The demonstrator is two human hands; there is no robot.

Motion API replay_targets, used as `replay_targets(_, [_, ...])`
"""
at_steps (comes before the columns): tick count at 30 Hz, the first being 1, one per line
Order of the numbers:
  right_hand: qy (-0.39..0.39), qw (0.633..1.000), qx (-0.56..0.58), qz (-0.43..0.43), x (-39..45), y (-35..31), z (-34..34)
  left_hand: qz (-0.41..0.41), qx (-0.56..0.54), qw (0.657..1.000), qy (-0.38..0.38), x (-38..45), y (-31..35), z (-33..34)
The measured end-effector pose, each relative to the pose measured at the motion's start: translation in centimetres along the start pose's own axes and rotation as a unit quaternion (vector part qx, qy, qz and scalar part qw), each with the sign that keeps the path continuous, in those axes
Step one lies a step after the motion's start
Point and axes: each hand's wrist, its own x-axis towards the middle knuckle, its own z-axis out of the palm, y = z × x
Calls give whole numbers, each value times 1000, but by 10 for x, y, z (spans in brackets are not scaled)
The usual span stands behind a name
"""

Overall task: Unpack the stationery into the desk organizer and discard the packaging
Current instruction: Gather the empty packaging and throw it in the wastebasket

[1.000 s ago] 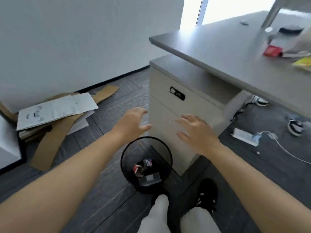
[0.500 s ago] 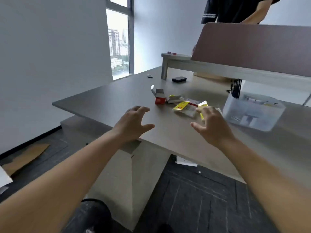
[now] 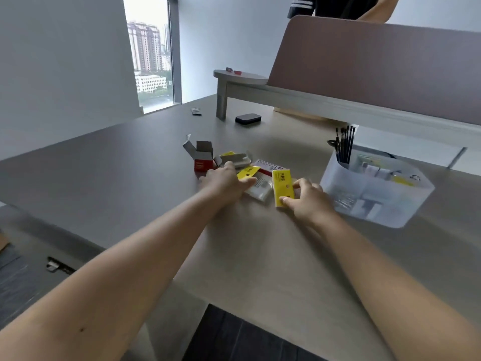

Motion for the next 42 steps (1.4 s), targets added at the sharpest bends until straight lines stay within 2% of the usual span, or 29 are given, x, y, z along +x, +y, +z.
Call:
replay_targets(4, [13,1000,20,-7,-1,3,2,15,35,999,29,4,3,11])
replay_targets(9, [16,1000,20,-7,-8,3,-5,19,-30,999,28,-4,-6,8])
replay_targets(16, [-61,995,46,57,-18,-5,-11,9,-81,997,11,-31,-24,-11])
replay_targets(20, [-86,994,62,41,-28,-6,-10,-7,-104,994,14,-43,-37,-18])
replay_targets(26, [-56,991,119,-14,-40,-13,-13,-21,-161,987,17,-60,-48,-25])
replay_targets(33, [-76,956,275,-65,-61,-31,-8,-54,-209,973,81,-87,-71,-42])
replay_targets(38, [-22,965,253,-67,-39,-36,-3,-61,-240,963,101,-85,-86,-56])
replay_targets(42, [11,982,182,-43,-3,-27,4,-48,-242,966,79,-57,-77,-54])
